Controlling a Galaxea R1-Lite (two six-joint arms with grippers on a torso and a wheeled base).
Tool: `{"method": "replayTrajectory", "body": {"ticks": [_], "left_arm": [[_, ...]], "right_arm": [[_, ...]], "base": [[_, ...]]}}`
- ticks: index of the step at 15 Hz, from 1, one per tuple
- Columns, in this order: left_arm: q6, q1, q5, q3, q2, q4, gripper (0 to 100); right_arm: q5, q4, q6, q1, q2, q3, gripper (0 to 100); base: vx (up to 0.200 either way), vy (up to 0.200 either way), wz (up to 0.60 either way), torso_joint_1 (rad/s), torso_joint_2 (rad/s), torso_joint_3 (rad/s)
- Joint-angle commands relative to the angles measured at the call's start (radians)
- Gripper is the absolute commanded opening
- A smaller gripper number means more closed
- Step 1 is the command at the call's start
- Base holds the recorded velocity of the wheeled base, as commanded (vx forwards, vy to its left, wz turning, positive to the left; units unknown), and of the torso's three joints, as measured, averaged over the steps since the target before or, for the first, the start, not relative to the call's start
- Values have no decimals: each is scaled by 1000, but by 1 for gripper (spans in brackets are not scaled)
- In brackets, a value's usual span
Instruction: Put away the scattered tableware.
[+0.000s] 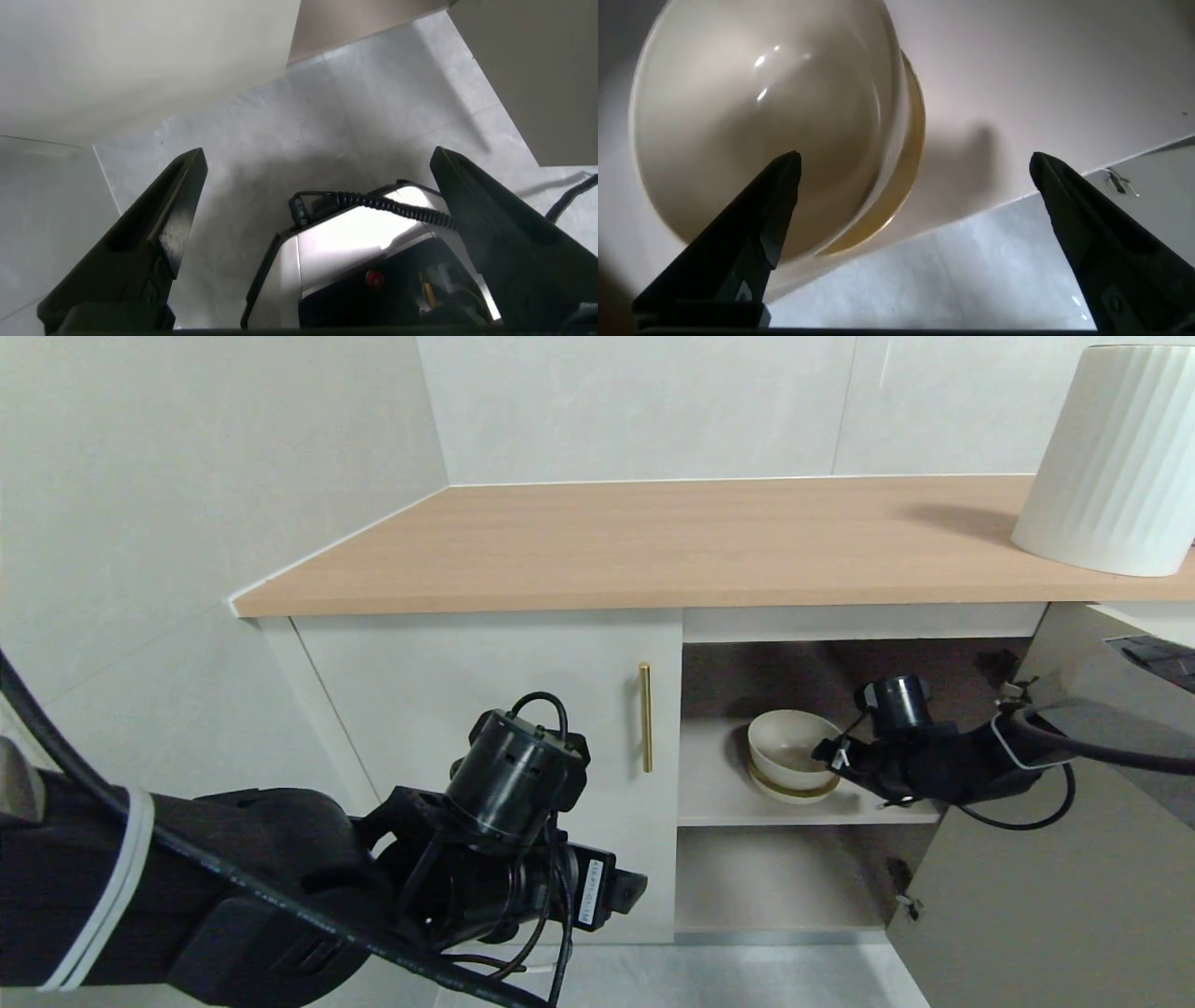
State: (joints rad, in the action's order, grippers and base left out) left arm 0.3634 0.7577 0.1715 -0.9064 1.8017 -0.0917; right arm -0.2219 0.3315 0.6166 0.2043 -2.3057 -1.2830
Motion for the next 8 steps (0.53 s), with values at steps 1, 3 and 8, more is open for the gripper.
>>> {"method": "replayTrajectory", "body": {"ticks": [1, 3, 8], "left_arm": [[0, -3, 0, 1, -16, 0, 100], [-6, -6, -1, 6, -67, 4, 100], [-24, -95, -6, 52, -205, 6, 100]], "right_arm": [[27, -28, -3, 11, 95, 47, 100], [150, -150, -38, 17, 235, 105, 100], [225, -410, -152, 76, 474, 243, 100]], "base": [[0, 0, 0, 0, 0, 0], [0, 0, 0, 0, 0, 0], [0, 0, 0, 0, 0, 0]]}}
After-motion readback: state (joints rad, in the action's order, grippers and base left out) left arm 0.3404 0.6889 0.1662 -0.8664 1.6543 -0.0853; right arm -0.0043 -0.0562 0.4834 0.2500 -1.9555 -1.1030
